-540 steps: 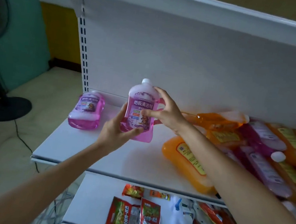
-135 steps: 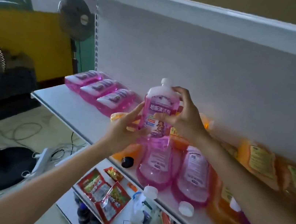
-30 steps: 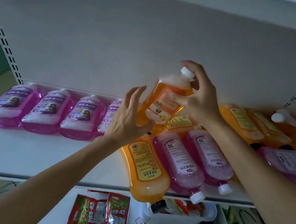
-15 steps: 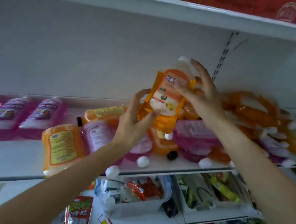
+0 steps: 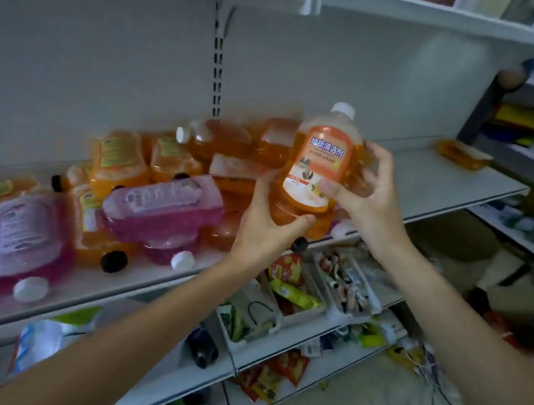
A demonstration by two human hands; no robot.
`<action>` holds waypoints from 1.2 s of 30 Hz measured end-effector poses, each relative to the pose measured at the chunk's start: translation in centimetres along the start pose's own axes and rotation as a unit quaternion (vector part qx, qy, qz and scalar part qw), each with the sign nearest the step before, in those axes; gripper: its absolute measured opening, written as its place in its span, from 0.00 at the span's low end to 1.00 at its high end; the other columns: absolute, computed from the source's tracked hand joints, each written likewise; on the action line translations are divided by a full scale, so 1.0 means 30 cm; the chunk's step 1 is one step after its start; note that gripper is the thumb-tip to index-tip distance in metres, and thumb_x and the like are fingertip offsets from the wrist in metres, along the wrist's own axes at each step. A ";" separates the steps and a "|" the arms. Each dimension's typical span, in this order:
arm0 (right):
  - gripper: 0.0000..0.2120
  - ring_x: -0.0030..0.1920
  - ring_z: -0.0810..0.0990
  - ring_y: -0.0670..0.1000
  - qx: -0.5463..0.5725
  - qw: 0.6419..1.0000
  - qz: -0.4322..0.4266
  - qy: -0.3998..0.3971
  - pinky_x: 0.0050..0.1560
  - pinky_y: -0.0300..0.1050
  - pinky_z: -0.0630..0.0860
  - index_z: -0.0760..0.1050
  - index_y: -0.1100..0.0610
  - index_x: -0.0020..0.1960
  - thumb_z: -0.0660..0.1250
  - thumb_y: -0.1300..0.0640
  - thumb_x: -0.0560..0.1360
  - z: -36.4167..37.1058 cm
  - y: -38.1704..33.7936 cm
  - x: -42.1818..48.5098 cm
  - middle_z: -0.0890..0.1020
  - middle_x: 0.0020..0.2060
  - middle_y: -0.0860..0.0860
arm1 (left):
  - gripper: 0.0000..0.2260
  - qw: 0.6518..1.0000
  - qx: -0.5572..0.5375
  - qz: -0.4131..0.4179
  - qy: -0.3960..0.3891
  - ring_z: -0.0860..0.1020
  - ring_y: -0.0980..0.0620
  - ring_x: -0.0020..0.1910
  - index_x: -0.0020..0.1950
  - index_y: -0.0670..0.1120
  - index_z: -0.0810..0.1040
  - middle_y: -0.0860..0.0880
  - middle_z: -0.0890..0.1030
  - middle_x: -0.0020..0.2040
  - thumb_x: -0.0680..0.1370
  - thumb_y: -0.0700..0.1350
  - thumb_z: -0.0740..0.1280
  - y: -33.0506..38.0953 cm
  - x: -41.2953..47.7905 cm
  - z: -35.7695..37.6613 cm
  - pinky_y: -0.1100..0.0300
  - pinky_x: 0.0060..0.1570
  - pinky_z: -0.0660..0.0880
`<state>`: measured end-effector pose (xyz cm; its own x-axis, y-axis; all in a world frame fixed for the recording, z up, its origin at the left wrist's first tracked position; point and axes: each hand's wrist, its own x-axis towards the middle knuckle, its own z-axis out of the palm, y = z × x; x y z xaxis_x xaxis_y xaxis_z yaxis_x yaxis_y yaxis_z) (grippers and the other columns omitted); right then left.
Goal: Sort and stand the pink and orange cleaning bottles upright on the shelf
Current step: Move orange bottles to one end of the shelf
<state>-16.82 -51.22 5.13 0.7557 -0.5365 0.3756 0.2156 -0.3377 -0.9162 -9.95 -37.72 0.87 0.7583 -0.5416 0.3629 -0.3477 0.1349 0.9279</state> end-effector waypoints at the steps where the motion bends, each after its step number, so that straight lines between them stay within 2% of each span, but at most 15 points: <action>1: 0.35 0.55 0.79 0.46 0.001 1.000 0.012 0.011 0.54 0.51 0.79 0.59 0.50 0.67 0.75 0.58 0.67 -0.046 0.019 0.007 0.76 0.59 0.49 | 0.32 1.000 0.002 -0.004 -0.024 0.74 0.73 0.48 0.66 0.53 0.60 0.62 0.73 0.53 0.68 0.45 0.74 -0.008 0.015 0.047 0.77 0.45 0.70; 4: 0.34 0.56 0.79 0.47 0.020 0.998 0.049 0.045 0.53 0.50 0.80 0.62 0.47 0.67 0.74 0.54 0.66 -0.169 0.078 0.037 0.76 0.58 0.46 | 0.36 0.996 0.013 -0.011 -0.090 0.72 0.74 0.48 0.71 0.50 0.56 0.60 0.70 0.56 0.70 0.40 0.73 -0.032 0.064 0.182 0.80 0.45 0.68; 7: 0.33 0.56 0.78 0.48 0.033 0.994 0.084 0.064 0.47 0.44 0.81 0.61 0.47 0.73 0.70 0.56 0.71 -0.274 0.150 0.109 0.77 0.55 0.45 | 0.33 0.996 0.011 -0.006 -0.089 0.70 0.78 0.47 0.65 0.56 0.59 0.66 0.68 0.53 0.69 0.41 0.74 -0.061 0.144 0.301 0.81 0.45 0.68; 9: 0.33 0.58 0.77 0.52 0.016 0.992 0.100 0.078 0.47 0.46 0.81 0.60 0.46 0.73 0.70 0.53 0.72 -0.339 0.191 0.181 0.75 0.60 0.50 | 0.35 0.997 -0.002 -0.019 -0.076 0.73 0.72 0.50 0.68 0.54 0.62 0.62 0.72 0.54 0.67 0.43 0.76 -0.085 0.227 0.374 0.78 0.46 0.70; 12: 0.28 0.60 0.76 0.53 0.011 0.991 0.115 0.073 0.43 0.43 0.80 0.61 0.44 0.71 0.67 0.53 0.74 -0.426 0.239 0.282 0.73 0.63 0.51 | 0.38 0.999 -0.009 -0.028 -0.045 0.76 0.58 0.55 0.68 0.49 0.64 0.53 0.76 0.57 0.63 0.48 0.79 -0.120 0.351 0.481 0.67 0.53 0.74; 13: 0.26 0.61 0.75 0.53 0.005 0.990 0.119 0.073 0.42 0.43 0.80 0.62 0.43 0.69 0.67 0.52 0.74 -0.458 0.254 0.311 0.73 0.64 0.51 | 0.37 0.998 0.001 -0.030 -0.047 0.76 0.56 0.56 0.68 0.48 0.65 0.52 0.76 0.57 0.63 0.48 0.79 -0.119 0.383 0.516 0.66 0.53 0.74; 16: 0.26 0.62 0.74 0.53 0.002 0.988 0.124 0.092 0.45 0.49 0.81 0.61 0.40 0.67 0.68 0.50 0.74 -0.566 0.307 0.385 0.72 0.65 0.51 | 0.33 0.996 0.031 -0.025 -0.080 0.74 0.56 0.54 0.66 0.48 0.64 0.54 0.74 0.54 0.67 0.46 0.76 -0.115 0.458 0.625 0.78 0.43 0.68; 19: 0.29 0.62 0.74 0.52 -0.033 0.987 0.128 0.092 0.50 0.53 0.80 0.59 0.38 0.69 0.69 0.46 0.72 -0.676 0.376 0.445 0.72 0.66 0.48 | 0.28 0.994 0.053 -0.011 -0.095 0.75 0.59 0.50 0.62 0.49 0.64 0.57 0.74 0.50 0.68 0.45 0.76 -0.143 0.523 0.743 0.79 0.41 0.68; 22: 0.31 0.64 0.71 0.48 -0.074 0.988 0.117 0.066 0.59 0.57 0.75 0.57 0.33 0.65 0.71 0.42 0.68 -0.782 0.447 0.521 0.72 0.59 0.37 | 0.25 0.992 0.076 -0.003 -0.102 0.75 0.58 0.48 0.57 0.53 0.63 0.60 0.73 0.47 0.69 0.51 0.74 -0.189 0.585 0.859 0.71 0.43 0.72; 25: 0.36 0.60 0.69 0.43 -0.120 0.986 0.114 0.015 0.65 0.53 0.69 0.56 0.39 0.69 0.71 0.42 0.67 -0.881 0.520 0.628 0.70 0.55 0.35 | 0.23 0.982 0.154 0.013 -0.109 0.75 0.54 0.48 0.61 0.45 0.65 0.57 0.73 0.47 0.73 0.52 0.70 -0.229 0.658 0.972 0.63 0.44 0.72; 28: 0.36 0.57 0.69 0.44 -0.157 0.980 0.119 -0.027 0.60 0.44 0.70 0.58 0.45 0.71 0.72 0.43 0.69 -0.969 0.594 0.723 0.70 0.55 0.40 | 0.18 0.974 0.198 -0.012 -0.111 0.75 0.54 0.46 0.58 0.46 0.63 0.53 0.74 0.48 0.76 0.52 0.65 -0.283 0.714 1.088 0.65 0.41 0.71; 31: 0.34 0.55 0.72 0.45 -0.190 0.972 0.113 -0.075 0.54 0.40 0.69 0.61 0.44 0.68 0.73 0.44 0.68 -1.044 0.659 0.780 0.73 0.53 0.41 | 0.21 0.964 0.232 -0.036 -0.123 0.78 0.53 0.46 0.60 0.45 0.62 0.53 0.75 0.51 0.76 0.56 0.63 -0.335 0.729 1.178 0.71 0.37 0.71; 32: 0.33 0.55 0.73 0.45 -0.196 0.971 0.110 -0.087 0.54 0.40 0.68 0.62 0.43 0.67 0.74 0.44 0.67 -1.065 0.683 0.801 0.73 0.52 0.41 | 0.23 0.960 0.243 -0.046 -0.128 0.78 0.52 0.47 0.62 0.45 0.62 0.52 0.77 0.53 0.75 0.59 0.62 -0.349 0.735 1.199 0.70 0.39 0.72; 34: 0.34 0.55 0.74 0.46 -0.206 0.966 0.100 -0.117 0.53 0.38 0.68 0.62 0.43 0.67 0.74 0.44 0.66 -1.100 0.727 0.835 0.74 0.52 0.41 | 0.25 0.949 0.275 -0.063 -0.138 0.78 0.50 0.49 0.66 0.45 0.61 0.48 0.78 0.57 0.76 0.59 0.60 -0.383 0.739 1.227 0.58 0.47 0.76; 36: 0.32 0.54 0.75 0.46 -0.223 0.959 0.097 -0.145 0.52 0.39 0.69 0.65 0.45 0.66 0.74 0.43 0.66 -1.126 0.767 0.865 0.75 0.51 0.42 | 0.28 0.927 0.343 -0.035 -0.149 0.78 0.46 0.51 0.71 0.46 0.60 0.45 0.78 0.57 0.76 0.61 0.57 -0.416 0.741 1.244 0.51 0.51 0.75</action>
<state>-13.16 -99.04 -1.49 0.9093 -0.4061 0.0903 -0.1834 -0.5860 -0.7893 -9.35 -82.41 -5.84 0.6414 -0.7483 0.1695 -0.6501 -0.4126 0.6381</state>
